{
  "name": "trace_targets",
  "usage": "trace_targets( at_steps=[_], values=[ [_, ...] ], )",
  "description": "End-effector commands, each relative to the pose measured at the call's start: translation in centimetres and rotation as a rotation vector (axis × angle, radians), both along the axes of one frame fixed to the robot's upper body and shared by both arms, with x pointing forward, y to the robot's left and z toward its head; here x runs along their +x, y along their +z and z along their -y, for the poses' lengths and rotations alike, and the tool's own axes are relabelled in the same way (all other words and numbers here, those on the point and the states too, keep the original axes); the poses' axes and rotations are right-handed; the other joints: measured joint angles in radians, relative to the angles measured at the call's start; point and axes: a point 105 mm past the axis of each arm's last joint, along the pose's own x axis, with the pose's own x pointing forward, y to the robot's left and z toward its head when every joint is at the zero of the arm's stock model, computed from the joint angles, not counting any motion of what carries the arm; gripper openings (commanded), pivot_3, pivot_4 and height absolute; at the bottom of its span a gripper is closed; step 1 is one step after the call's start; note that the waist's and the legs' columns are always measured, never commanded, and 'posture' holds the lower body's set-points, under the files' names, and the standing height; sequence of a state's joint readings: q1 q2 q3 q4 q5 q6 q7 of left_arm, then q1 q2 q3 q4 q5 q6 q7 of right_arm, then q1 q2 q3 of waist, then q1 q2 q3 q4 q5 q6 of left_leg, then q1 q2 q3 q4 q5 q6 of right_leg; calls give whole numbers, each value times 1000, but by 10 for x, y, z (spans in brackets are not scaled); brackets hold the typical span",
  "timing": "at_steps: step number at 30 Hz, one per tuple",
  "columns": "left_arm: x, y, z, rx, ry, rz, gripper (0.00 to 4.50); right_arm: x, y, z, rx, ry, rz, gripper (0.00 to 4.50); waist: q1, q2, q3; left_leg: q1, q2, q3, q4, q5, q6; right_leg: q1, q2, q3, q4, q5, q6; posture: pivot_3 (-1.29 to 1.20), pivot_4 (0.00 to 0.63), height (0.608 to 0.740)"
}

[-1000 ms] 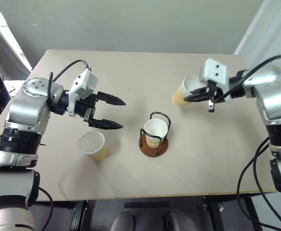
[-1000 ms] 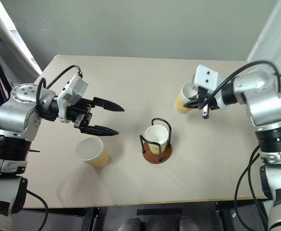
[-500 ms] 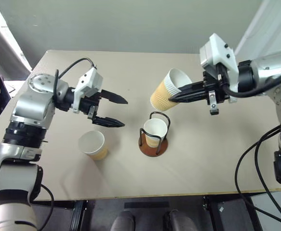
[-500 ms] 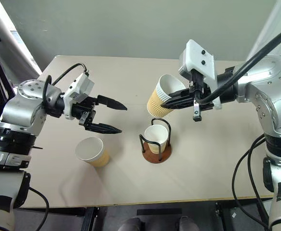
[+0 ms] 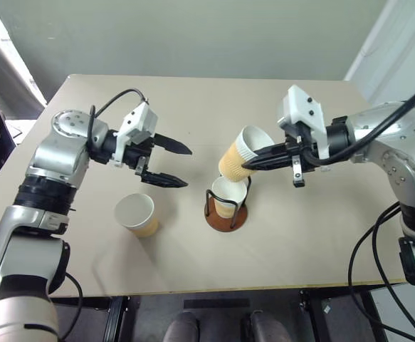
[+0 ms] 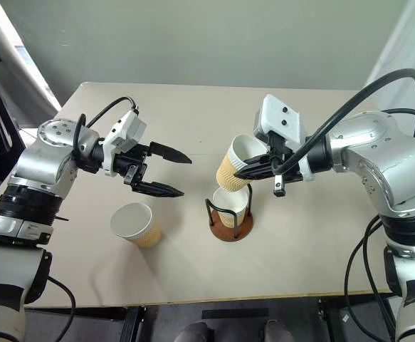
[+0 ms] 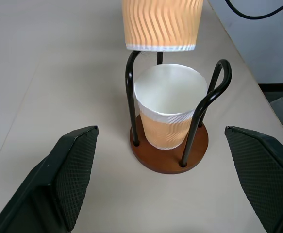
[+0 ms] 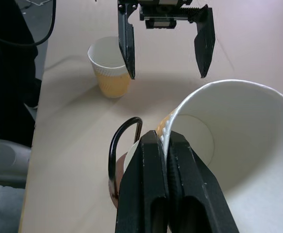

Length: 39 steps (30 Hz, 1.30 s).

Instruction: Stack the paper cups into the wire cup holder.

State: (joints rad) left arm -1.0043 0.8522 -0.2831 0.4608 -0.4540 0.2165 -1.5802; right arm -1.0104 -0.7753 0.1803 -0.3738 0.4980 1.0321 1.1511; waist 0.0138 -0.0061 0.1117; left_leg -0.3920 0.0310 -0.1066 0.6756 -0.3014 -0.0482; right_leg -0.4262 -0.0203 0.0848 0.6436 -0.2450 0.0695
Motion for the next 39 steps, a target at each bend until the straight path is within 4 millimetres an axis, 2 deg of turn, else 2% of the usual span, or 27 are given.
trace_targets(
  at_steps=[1,11,20,32,35,39],
  values=[
    [-4,14,2,-4,-47,46,4500,-5,-1,-6,-7,34,36,17,0,0,0,0,0,0,0,0,0,0,0,0,0,0,0,0,150,740],
    [-3,13,-3,-4,-34,52,4500,-6,-13,-5,-34,48,14,17,0,0,0,0,0,0,0,0,0,0,0,0,0,0,0,0,150,740],
    [-1,14,-6,-4,-27,64,4500,2,-30,2,-89,37,16,17,0,0,0,0,0,0,1,0,0,0,0,0,1,0,0,0,150,740],
    [-1,14,-7,-10,-22,71,4500,6,-33,-3,-111,61,56,17,0,0,0,0,0,0,2,0,0,0,0,0,1,0,0,0,150,740],
    [-1,14,-7,-9,-19,72,4500,5,-34,-4,-122,74,61,616,0,0,0,0,0,0,2,0,0,0,0,0,1,0,0,0,150,740],
    [0,14,-8,-8,-17,71,4500,2,-35,-2,-141,91,63,1948,0,0,0,0,0,0,2,0,0,0,0,0,1,0,0,0,150,740]
  ],
)
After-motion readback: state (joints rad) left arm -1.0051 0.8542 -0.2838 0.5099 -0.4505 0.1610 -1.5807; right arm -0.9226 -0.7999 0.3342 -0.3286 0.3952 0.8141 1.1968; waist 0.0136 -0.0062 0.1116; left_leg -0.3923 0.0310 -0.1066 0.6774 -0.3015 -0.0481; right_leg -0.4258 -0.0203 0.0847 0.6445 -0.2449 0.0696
